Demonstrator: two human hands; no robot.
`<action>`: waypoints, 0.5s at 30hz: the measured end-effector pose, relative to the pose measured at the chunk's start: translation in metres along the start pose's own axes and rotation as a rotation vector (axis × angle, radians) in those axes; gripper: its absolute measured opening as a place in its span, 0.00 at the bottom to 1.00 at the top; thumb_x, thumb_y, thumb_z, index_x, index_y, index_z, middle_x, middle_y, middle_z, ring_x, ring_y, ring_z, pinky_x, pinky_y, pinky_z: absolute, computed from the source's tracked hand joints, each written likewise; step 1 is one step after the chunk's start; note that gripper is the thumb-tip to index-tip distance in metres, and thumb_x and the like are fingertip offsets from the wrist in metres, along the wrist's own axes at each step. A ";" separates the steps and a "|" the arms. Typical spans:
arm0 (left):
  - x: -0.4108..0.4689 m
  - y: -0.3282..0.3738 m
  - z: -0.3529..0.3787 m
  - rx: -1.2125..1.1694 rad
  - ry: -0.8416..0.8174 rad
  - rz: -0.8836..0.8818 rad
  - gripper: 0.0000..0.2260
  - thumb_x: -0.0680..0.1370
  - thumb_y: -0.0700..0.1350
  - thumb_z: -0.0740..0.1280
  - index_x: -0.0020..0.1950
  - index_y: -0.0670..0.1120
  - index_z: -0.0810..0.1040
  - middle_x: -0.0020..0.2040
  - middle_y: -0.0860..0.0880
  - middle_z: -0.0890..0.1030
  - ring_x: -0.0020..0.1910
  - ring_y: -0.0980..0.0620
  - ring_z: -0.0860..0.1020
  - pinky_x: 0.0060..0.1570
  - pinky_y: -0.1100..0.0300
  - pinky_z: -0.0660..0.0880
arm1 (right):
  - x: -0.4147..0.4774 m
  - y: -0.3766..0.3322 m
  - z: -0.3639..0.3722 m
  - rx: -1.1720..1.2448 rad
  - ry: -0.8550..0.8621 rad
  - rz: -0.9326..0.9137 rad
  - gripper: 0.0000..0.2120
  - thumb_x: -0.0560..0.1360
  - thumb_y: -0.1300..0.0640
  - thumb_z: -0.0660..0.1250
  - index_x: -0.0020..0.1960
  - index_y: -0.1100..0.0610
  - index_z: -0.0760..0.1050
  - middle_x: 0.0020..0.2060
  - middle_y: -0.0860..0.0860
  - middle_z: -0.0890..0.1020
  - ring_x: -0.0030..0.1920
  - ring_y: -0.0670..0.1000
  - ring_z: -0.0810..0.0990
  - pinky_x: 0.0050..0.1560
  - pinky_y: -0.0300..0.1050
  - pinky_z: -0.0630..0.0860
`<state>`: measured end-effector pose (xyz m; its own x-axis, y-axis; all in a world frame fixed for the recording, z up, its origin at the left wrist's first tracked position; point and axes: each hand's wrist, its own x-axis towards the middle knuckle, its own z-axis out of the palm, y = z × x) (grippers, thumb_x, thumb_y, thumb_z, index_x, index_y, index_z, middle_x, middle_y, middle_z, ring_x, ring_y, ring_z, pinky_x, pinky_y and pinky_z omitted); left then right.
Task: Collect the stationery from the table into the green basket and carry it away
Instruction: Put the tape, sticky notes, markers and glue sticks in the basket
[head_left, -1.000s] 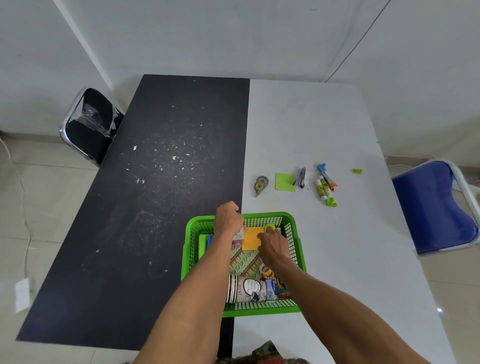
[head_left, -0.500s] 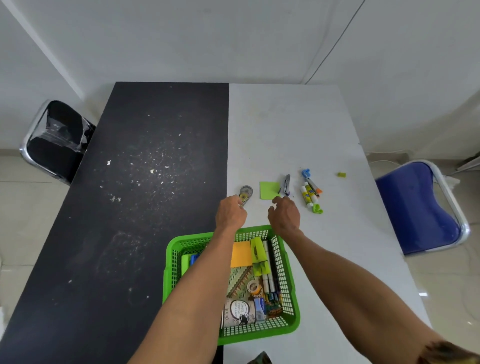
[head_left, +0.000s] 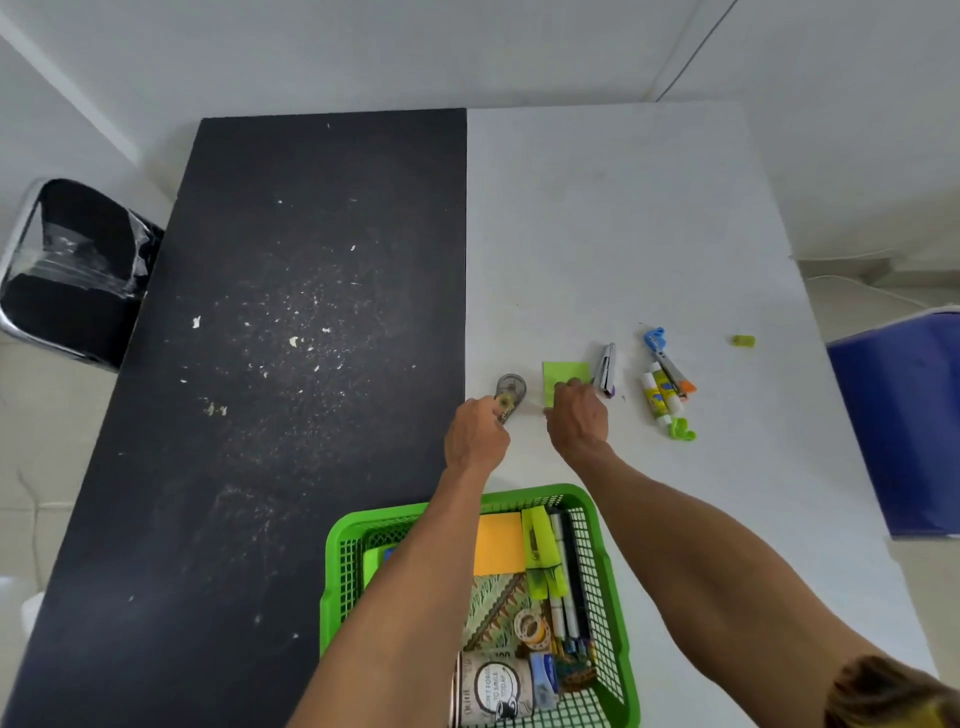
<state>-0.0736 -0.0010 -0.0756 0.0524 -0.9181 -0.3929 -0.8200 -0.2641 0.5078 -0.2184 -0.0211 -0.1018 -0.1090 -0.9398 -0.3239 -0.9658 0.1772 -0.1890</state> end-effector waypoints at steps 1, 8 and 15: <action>0.002 -0.003 0.001 -0.012 0.006 -0.009 0.11 0.77 0.37 0.59 0.53 0.43 0.80 0.52 0.44 0.79 0.46 0.44 0.77 0.40 0.53 0.75 | 0.001 0.000 0.002 -0.041 0.001 -0.010 0.09 0.78 0.58 0.64 0.57 0.59 0.75 0.56 0.55 0.76 0.58 0.56 0.75 0.51 0.47 0.74; 0.004 -0.006 0.004 -0.085 0.048 -0.023 0.11 0.78 0.37 0.59 0.52 0.43 0.80 0.53 0.44 0.80 0.49 0.44 0.78 0.43 0.52 0.77 | 0.001 -0.001 0.007 -0.292 0.008 -0.214 0.12 0.76 0.68 0.59 0.56 0.58 0.75 0.54 0.55 0.78 0.57 0.56 0.75 0.52 0.46 0.73; -0.005 -0.004 -0.003 -0.185 0.053 -0.057 0.10 0.77 0.37 0.60 0.50 0.43 0.81 0.50 0.44 0.82 0.48 0.44 0.79 0.44 0.51 0.79 | -0.015 -0.003 -0.009 -0.008 0.165 0.010 0.07 0.76 0.61 0.62 0.48 0.61 0.78 0.46 0.56 0.81 0.48 0.59 0.80 0.41 0.46 0.71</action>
<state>-0.0683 0.0035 -0.0735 0.1299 -0.9129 -0.3870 -0.6960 -0.3619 0.6202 -0.2162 -0.0105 -0.0877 -0.1550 -0.9734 -0.1688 -0.9664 0.1849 -0.1785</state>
